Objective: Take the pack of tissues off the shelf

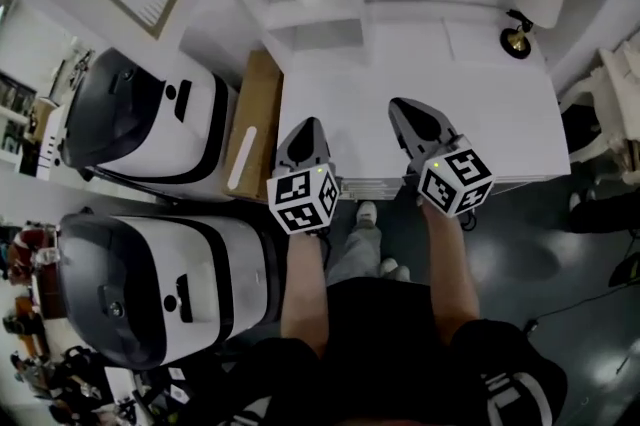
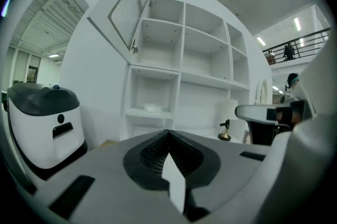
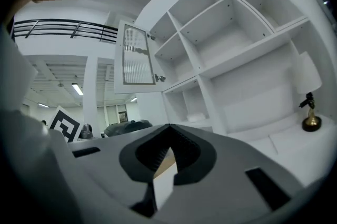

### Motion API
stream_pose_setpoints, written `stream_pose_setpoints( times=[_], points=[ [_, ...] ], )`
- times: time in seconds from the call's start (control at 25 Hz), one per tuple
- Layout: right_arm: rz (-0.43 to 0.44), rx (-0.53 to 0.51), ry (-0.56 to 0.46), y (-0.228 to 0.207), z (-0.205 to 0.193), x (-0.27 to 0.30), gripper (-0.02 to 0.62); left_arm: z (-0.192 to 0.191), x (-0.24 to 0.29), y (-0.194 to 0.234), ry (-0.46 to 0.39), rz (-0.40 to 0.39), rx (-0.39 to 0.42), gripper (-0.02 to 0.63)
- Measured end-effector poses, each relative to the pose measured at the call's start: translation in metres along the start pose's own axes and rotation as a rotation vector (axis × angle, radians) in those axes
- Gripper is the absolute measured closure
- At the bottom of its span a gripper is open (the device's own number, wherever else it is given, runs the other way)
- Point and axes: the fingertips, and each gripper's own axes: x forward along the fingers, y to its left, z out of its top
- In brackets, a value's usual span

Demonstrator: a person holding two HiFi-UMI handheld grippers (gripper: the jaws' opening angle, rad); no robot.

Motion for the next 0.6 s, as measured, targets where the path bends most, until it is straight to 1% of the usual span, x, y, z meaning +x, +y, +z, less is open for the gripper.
stream_pose_setpoints(
  times=[0.08, 0.24, 0.44, 0.52, 0.6],
  points=[
    [-0.006, 0.024, -0.005, -0.011, 0.001, 0.019, 0.588, 0.017, 0.022, 0.012, -0.028, 0.01, 0.009, 0.6],
    [0.028, 0.035, 0.031, -0.018, -0.003, 0.054, 0.588, 0.026, 0.055, 0.028, -0.007, 0.051, 0.034, 0.6],
    [0.056, 0.019, -0.014, -0.028, 0.014, 0.097, 0.588, 0.049, 0.091, 0.038, -0.037, 0.027, 0.067, 0.6],
    [0.067, 0.015, -0.014, -0.029, 0.015, 0.111, 0.588, 0.051, 0.101, 0.048, -0.041, 0.023, 0.058, 0.6],
    [0.084, 0.002, -0.011, -0.029, 0.017, 0.123, 0.588, 0.053, 0.114, 0.06, -0.036, 0.02, 0.022, 0.6]
  ],
)
